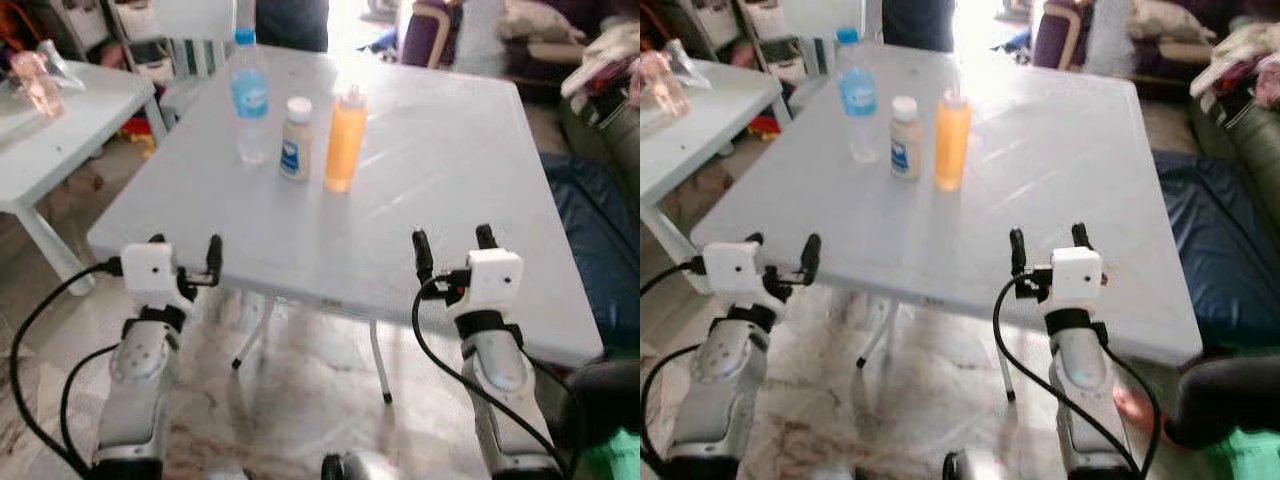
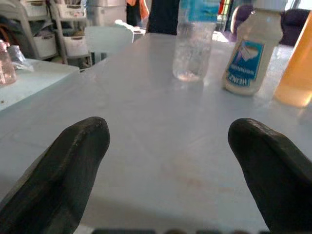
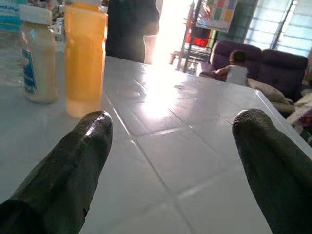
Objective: Restocking fridge
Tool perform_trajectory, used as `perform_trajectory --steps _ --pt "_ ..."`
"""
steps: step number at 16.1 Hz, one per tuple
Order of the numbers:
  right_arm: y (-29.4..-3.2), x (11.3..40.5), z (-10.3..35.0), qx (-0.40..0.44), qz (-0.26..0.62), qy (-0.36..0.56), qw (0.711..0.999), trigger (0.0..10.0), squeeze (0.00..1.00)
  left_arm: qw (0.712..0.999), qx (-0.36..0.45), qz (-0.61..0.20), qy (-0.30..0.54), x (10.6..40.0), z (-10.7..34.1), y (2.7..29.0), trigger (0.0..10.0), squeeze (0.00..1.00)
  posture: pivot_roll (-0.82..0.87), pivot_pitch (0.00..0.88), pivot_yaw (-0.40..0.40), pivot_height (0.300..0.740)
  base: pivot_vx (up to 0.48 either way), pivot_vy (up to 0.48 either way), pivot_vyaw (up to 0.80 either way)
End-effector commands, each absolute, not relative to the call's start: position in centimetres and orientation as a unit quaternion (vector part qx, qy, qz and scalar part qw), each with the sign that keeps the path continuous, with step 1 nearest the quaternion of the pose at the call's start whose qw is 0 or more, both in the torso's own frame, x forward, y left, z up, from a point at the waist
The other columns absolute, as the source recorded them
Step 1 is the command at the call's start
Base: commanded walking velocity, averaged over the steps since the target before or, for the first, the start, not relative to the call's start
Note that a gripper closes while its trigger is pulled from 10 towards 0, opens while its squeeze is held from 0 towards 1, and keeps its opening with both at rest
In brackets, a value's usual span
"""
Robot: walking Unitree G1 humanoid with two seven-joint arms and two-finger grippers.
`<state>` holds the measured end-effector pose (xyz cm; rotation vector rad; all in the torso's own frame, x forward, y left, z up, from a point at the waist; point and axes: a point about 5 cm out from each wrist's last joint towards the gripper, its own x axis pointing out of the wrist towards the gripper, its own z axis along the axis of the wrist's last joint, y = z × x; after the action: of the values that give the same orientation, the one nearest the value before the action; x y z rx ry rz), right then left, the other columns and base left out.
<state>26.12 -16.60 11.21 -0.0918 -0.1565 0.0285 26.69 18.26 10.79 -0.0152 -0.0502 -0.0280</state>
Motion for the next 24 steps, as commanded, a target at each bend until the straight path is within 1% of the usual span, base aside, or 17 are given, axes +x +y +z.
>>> perform_trajectory --steps 1,9,12,17,19,21,24 --pt "-16.7 26.2 11.2 -0.046 0.009 -0.079 0.996 10.0 0.00 1.000 -0.009 -0.014 -0.020 26.8 10.5 18.3 10.0 0.00 0.05 0.046 -0.049 0.740 0.360 0.000 0.00" --pt "-16.6 26.2 11.1 -0.050 0.020 -0.076 0.996 10.0 0.00 0.999 -0.017 -0.032 -0.022 27.3 10.3 17.3 10.0 0.00 0.03 0.045 -0.051 0.740 0.345 0.000 0.00" --pt "-16.7 26.1 10.9 -0.053 0.019 -0.073 0.996 10.0 0.00 0.999 -0.023 -0.039 -0.025 27.4 10.3 16.9 10.0 0.00 0.03 0.048 -0.049 0.740 0.000 0.000 0.00" --pt "-16.5 26.1 10.8 -0.052 0.029 -0.071 0.996 10.0 0.00 0.999 -0.019 -0.038 -0.025 27.4 10.2 17.0 10.0 0.00 0.03 0.055 -0.046 0.740 0.000 0.000 0.00" --pt "-16.2 26.5 11.2 -0.059 0.048 -0.080 0.994 10.0 0.00 0.999 -0.017 -0.040 -0.024 27.3 10.1 17.0 10.0 0.00 0.03 0.062 -0.042 0.740 0.000 0.000 0.00" --pt "-16.6 27.2 11.8 -0.061 0.059 -0.086 0.993 10.0 0.00 0.999 -0.016 -0.043 -0.024 27.3 10.2 17.0 10.0 0.00 0.04 0.065 -0.039 0.740 0.000 0.000 0.00" --pt "-15.7 27.9 12.7 -0.072 0.118 -0.099 0.986 10.0 0.00 0.999 -0.013 -0.042 -0.024 27.2 10.2 17.1 10.0 0.00 0.04 0.074 -0.036 0.740 0.000 0.000 0.00"
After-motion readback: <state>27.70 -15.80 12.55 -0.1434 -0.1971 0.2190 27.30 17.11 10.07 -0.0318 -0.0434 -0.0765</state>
